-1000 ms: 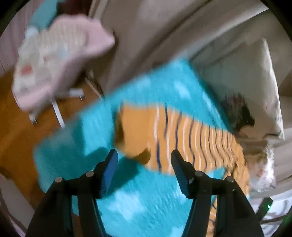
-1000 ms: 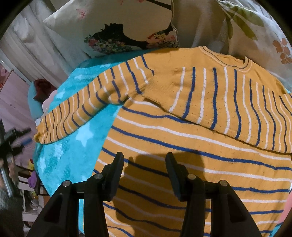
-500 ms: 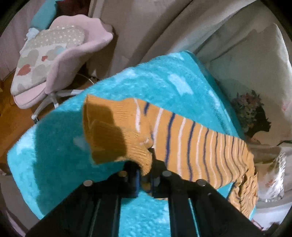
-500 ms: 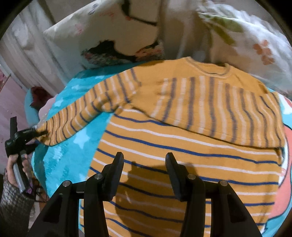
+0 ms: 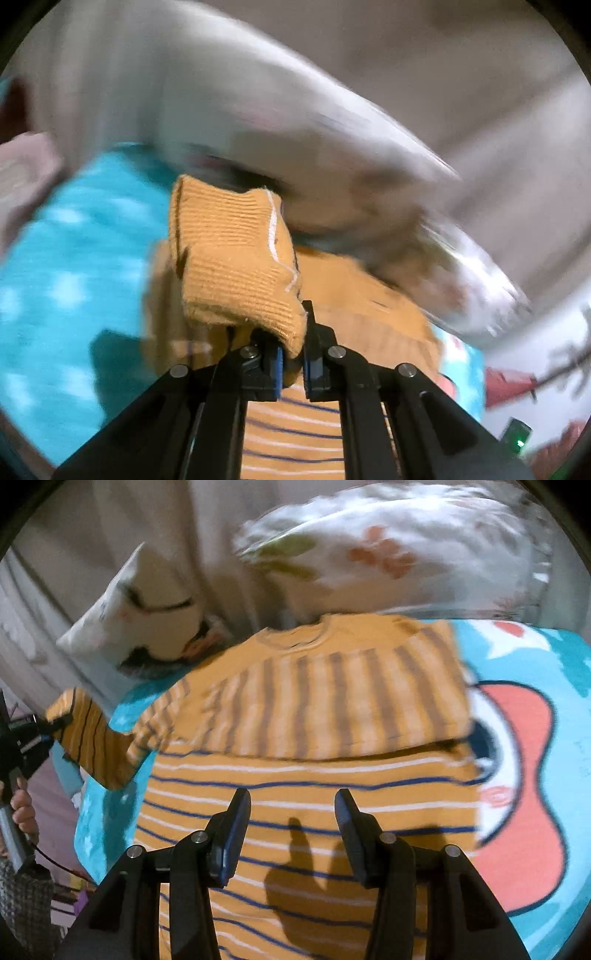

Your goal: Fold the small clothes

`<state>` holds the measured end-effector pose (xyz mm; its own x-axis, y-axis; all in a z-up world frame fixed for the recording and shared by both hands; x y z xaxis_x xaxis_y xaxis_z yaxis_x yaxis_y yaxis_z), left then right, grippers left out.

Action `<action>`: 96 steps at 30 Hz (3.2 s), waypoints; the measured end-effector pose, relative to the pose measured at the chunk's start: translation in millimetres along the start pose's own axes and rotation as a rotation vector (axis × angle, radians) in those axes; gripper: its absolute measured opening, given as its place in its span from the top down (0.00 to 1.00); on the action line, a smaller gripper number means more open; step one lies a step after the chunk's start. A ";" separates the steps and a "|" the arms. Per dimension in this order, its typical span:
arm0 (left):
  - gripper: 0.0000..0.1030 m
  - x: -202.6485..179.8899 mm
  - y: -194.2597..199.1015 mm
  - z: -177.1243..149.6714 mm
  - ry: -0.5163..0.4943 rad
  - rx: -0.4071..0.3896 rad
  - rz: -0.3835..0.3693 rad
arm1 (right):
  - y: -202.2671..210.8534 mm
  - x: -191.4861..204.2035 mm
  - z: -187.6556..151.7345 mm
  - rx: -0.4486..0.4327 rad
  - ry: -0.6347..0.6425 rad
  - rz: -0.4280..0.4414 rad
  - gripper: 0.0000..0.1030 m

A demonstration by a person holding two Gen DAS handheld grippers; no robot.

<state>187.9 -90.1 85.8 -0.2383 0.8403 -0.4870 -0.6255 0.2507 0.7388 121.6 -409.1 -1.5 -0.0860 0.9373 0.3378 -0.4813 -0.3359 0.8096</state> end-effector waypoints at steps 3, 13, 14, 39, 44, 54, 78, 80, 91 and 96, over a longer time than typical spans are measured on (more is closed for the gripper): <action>0.93 -85.5 -54.1 -32.4 -0.070 0.087 -0.089 | 14.7 -39.4 7.2 -0.014 -0.040 -0.009 0.50; 0.83 -189.7 -218.2 -153.5 -0.196 0.388 -0.034 | 53.6 -161.6 5.8 -0.004 -0.136 -0.084 0.50; 0.78 -189.2 -218.3 -157.2 -0.172 0.411 -0.058 | 54.3 -167.2 6.4 -0.005 -0.141 -0.085 0.50; 0.38 41.7 5.2 -141.1 0.086 0.080 0.457 | -93.2 -111.2 83.1 0.096 0.071 -0.019 0.94; 0.38 63.9 -8.5 -138.4 0.054 0.099 0.442 | -64.4 -124.8 83.5 0.047 -0.012 -0.028 0.87; 0.38 111.8 -17.7 -154.0 0.012 0.214 0.316 | 1.3 -142.5 -23.7 0.080 -0.227 0.010 0.58; 0.37 85.5 0.5 -249.0 -0.020 0.456 -0.134 | 11.3 -71.3 -178.0 0.068 -0.664 0.425 0.58; 0.37 85.6 3.5 -253.2 -0.027 0.459 -0.149 | 14.2 -64.8 -185.2 0.066 -0.663 0.411 0.58; 0.91 96.3 4.5 -263.9 -0.031 0.453 -0.040 | 9.4 -41.9 -192.8 0.111 -0.576 0.267 0.82; 0.92 106.2 9.0 -256.5 0.034 0.450 0.002 | 7.4 -42.8 -190.7 0.135 -0.555 0.226 0.89</action>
<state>-33.7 -121.9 -78.8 -0.2681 0.8266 -0.4948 -0.2417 0.4394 0.8652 -44.6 -434.0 -101.5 0.3115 0.6652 0.6786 -0.3867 -0.5636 0.7300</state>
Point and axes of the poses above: each gripper's, at about its wrist camera, not at the fingertips, and y roughly against the way its jaws point, x to its left, z to its top, the point moved 6 cm from there along -y, roughly the way its jaws point, and after that the axes turned 4 degrees about y, right-handed, at the moved point
